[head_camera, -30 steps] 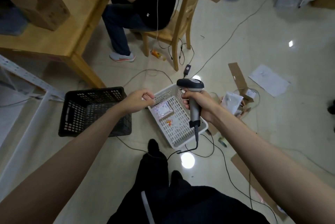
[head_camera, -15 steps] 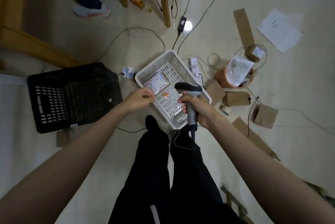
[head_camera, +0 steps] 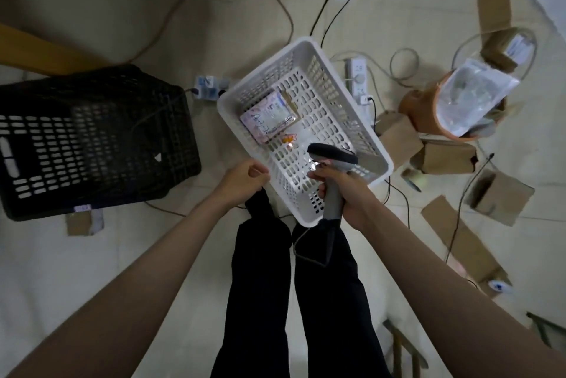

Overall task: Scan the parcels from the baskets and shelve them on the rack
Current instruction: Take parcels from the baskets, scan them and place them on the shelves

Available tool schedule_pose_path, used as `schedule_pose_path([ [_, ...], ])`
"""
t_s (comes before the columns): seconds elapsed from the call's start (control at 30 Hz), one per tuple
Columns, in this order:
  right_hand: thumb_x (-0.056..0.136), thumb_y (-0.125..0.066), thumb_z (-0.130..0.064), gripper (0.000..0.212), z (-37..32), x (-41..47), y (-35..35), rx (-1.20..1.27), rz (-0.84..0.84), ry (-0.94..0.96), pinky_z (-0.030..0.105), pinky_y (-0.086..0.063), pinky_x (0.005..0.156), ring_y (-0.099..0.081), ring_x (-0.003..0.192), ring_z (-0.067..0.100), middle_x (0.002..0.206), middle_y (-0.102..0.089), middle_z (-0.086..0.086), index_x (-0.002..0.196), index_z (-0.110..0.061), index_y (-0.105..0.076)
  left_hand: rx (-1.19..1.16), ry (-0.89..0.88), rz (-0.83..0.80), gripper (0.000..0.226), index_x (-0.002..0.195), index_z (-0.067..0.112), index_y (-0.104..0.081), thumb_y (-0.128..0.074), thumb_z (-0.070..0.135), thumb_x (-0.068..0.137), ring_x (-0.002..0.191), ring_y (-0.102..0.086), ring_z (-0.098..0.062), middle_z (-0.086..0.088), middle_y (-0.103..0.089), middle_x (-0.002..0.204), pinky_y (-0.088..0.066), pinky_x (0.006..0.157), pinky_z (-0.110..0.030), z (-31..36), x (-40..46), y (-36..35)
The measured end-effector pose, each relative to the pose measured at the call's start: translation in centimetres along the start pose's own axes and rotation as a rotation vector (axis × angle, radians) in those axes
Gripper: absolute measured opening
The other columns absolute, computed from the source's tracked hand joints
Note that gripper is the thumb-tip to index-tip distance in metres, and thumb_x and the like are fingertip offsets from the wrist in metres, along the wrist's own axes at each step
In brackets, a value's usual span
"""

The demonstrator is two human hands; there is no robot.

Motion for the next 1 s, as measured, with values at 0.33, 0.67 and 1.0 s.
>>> schedule_pose_path([
  [0.33,0.090,-0.065,0.008,0.013,3.9,17.0,-1.6,0.192,-0.066,-0.147,0.022,-0.053,0.054,-0.056,0.054,0.009,0.081,-0.069,0.006,0.100,-0.001,-0.064,0.009,-0.030,0.085,0.021,0.116,0.006,-0.065,-0.061,0.018,0.099,0.108,-0.062,-0.025,-0.007,-0.063,0.113,-0.052,0.094,-0.034,-2.4,14.8,-1.9],
  [0.67,0.101,-0.052,-0.001,0.018,8.0,26.7,-1.9,0.410,-0.129,-0.190,0.028,-0.059,0.080,-0.066,0.078,0.016,0.101,-0.068,0.012,0.118,-0.002,-0.060,0.119,-0.076,0.107,0.039,0.135,0.012,-0.054,-0.062,0.021,0.098,0.110,-0.051,-0.015,-0.006,-0.053,0.134,-0.039,0.089,-0.026,-5.1,24.4,-2.9],
  [1.0,0.097,-0.051,-0.002,0.028,9.9,34.6,-4.6,0.439,-0.174,-0.160,0.037,-0.061,0.084,-0.074,0.089,0.018,0.102,-0.077,0.004,0.116,-0.007,-0.070,0.285,-0.102,0.314,0.075,0.151,0.007,-0.030,-0.071,0.019,0.090,0.144,-0.031,-0.030,-0.015,-0.026,0.155,-0.029,0.117,-0.034,-3.5,34.8,-1.3],
])
Point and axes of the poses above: each hand's wrist, its own x-axis towards the middle knuckle, its own y-axis out of the back of the hand, z = x × y, the point moved 8 cm from there along x, towards the middle knuckle
